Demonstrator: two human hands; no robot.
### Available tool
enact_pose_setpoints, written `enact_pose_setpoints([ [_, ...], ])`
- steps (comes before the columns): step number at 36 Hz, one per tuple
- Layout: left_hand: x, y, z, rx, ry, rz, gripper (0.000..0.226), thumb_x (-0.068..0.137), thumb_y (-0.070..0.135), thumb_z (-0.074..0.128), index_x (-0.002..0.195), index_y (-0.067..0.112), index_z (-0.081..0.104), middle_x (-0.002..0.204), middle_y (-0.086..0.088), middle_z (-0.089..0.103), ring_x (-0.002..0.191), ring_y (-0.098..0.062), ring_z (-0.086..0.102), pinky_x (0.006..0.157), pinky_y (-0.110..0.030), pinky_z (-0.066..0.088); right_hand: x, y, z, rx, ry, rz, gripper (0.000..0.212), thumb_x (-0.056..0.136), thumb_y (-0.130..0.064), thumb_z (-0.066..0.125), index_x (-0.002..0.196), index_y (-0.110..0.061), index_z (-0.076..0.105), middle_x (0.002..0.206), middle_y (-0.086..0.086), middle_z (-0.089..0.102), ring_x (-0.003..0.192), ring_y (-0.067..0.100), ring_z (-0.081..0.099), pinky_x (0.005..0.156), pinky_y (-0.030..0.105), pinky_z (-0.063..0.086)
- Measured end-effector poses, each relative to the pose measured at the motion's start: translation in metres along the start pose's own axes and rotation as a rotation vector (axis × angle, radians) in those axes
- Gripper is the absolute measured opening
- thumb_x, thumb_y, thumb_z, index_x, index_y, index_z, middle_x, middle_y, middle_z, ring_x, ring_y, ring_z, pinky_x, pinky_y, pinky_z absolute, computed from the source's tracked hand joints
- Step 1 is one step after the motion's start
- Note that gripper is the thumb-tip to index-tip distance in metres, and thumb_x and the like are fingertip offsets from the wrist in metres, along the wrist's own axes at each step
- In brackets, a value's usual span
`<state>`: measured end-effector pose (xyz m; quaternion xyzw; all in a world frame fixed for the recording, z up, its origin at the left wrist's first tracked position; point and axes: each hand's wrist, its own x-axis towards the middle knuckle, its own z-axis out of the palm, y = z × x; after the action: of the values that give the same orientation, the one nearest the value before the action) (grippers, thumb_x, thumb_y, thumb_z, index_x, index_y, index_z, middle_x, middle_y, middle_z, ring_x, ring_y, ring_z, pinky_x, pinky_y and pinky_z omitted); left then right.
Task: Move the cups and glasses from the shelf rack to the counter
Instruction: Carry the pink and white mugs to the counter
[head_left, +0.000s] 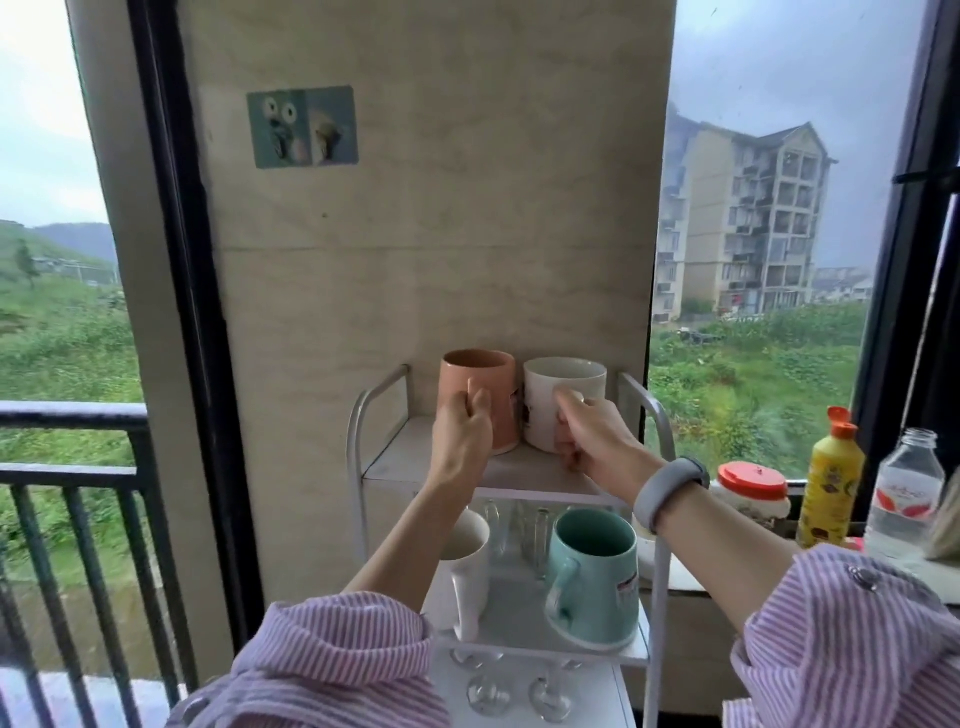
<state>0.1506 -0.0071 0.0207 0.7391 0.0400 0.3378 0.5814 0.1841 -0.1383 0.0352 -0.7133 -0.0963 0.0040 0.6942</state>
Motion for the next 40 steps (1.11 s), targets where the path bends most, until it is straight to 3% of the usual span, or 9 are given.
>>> enact_pose_setpoints([
  [6, -0.025, -0.01, -0.019, 0.055, 0.121, 0.186, 0.032, 0.095, 0.021, 0.044, 0.065, 0.01, 0.039, 0.061, 0.0, 0.039, 0.054, -0.013, 0.033, 0.046, -0.019, 0.027, -0.026, 0.005, 0.0, -0.001, -0.014, -0.11, 0.034, 0.087, -0.023, 0.039, 0.053, -0.023, 0.031, 0.046, -0.003, 0.031, 0.043, 0.013, 0.026, 0.046, 0.026, 0.021],
  [12, -0.062, -0.004, -0.051, 0.054, 0.196, 0.28, 0.035, 0.094, 0.018, 0.047, 0.061, 0.016, 0.034, 0.057, 0.003, 0.033, 0.052, -0.012, 0.029, 0.049, -0.027, 0.025, -0.078, 0.004, -0.001, -0.019, -0.035, -0.297, 0.048, 0.092, -0.024, 0.044, 0.046, -0.018, 0.036, 0.043, 0.0, 0.036, 0.041, 0.013, 0.031, 0.049, 0.027, 0.03],
  [15, -0.089, -0.002, -0.065, 0.067, 0.189, 0.32, 0.03, 0.094, 0.02, 0.047, 0.065, 0.014, 0.041, 0.056, 0.008, 0.037, 0.05, -0.008, 0.036, 0.048, -0.02, 0.029, -0.106, 0.01, -0.004, -0.045, -0.017, -0.396, 0.048, 0.094, -0.024, 0.045, 0.047, -0.015, 0.04, 0.043, 0.0, 0.039, 0.039, 0.011, 0.034, 0.048, 0.027, 0.03],
  [19, -0.133, -0.004, -0.075, 0.038, 0.121, 0.344, 0.022, 0.094, 0.021, 0.047, 0.072, 0.02, 0.047, 0.062, 0.01, 0.046, 0.055, -0.001, 0.046, 0.049, -0.01, 0.035, -0.143, 0.033, -0.015, -0.004, 0.025, -0.47, 0.049, 0.093, -0.019, 0.048, 0.044, -0.018, 0.039, 0.033, -0.008, 0.037, 0.034, 0.004, 0.032, 0.04, 0.016, 0.028],
  [23, -0.179, -0.008, -0.068, 0.012, 0.05, 0.301, 0.017, 0.094, 0.022, 0.046, 0.078, 0.018, 0.048, 0.067, 0.007, 0.047, 0.057, -0.005, 0.045, 0.05, -0.013, 0.037, -0.186, 0.058, -0.037, -0.035, 0.054, -0.514, 0.048, 0.093, -0.015, 0.048, 0.046, -0.018, 0.036, 0.034, -0.008, 0.038, 0.034, 0.004, 0.032, 0.039, 0.012, 0.027],
  [28, -0.236, -0.007, -0.038, -0.001, -0.049, 0.26, 0.01, 0.094, 0.02, 0.046, 0.085, 0.018, 0.05, 0.068, 0.013, 0.05, 0.057, 0.001, 0.049, 0.049, -0.01, 0.037, -0.24, 0.092, -0.087, -0.063, 0.109, -0.462, 0.047, 0.091, -0.024, 0.05, 0.048, -0.011, 0.039, 0.038, -0.008, 0.037, 0.037, 0.006, 0.03, 0.04, 0.014, 0.026],
  [31, -0.272, -0.003, -0.01, 0.012, -0.146, 0.247, 0.01, 0.095, 0.019, 0.046, 0.085, 0.018, 0.048, 0.068, 0.01, 0.051, 0.057, -0.003, 0.048, 0.049, -0.013, 0.037, -0.273, 0.107, -0.126, -0.032, 0.117, -0.393, 0.045, 0.085, -0.028, 0.047, 0.04, -0.022, 0.041, 0.033, -0.008, 0.035, 0.035, 0.005, 0.028, 0.039, 0.014, 0.025],
  [36, -0.348, 0.009, 0.058, -0.001, -0.316, 0.204, 0.012, 0.095, 0.019, 0.045, 0.087, 0.011, 0.05, 0.072, 0.009, 0.051, 0.064, -0.005, 0.048, 0.054, -0.017, 0.036, -0.344, 0.134, -0.215, -0.126, 0.295, -0.291, 0.045, 0.083, -0.032, 0.049, 0.04, -0.022, 0.035, 0.035, -0.007, 0.034, 0.039, 0.011, 0.028, 0.042, 0.024, 0.025],
  [40, -0.422, 0.028, 0.125, -0.058, -0.476, 0.173, 0.017, 0.095, 0.02, 0.046, 0.102, 0.007, 0.055, 0.086, 0.001, 0.06, 0.07, 0.007, 0.054, 0.061, -0.013, 0.041, -0.416, 0.151, -0.301, -0.244, 0.426, -0.201, 0.054, 0.089, -0.026, 0.05, 0.037, -0.021, 0.036, 0.034, -0.007, 0.034, 0.036, 0.009, 0.03, 0.043, 0.025, 0.027],
])
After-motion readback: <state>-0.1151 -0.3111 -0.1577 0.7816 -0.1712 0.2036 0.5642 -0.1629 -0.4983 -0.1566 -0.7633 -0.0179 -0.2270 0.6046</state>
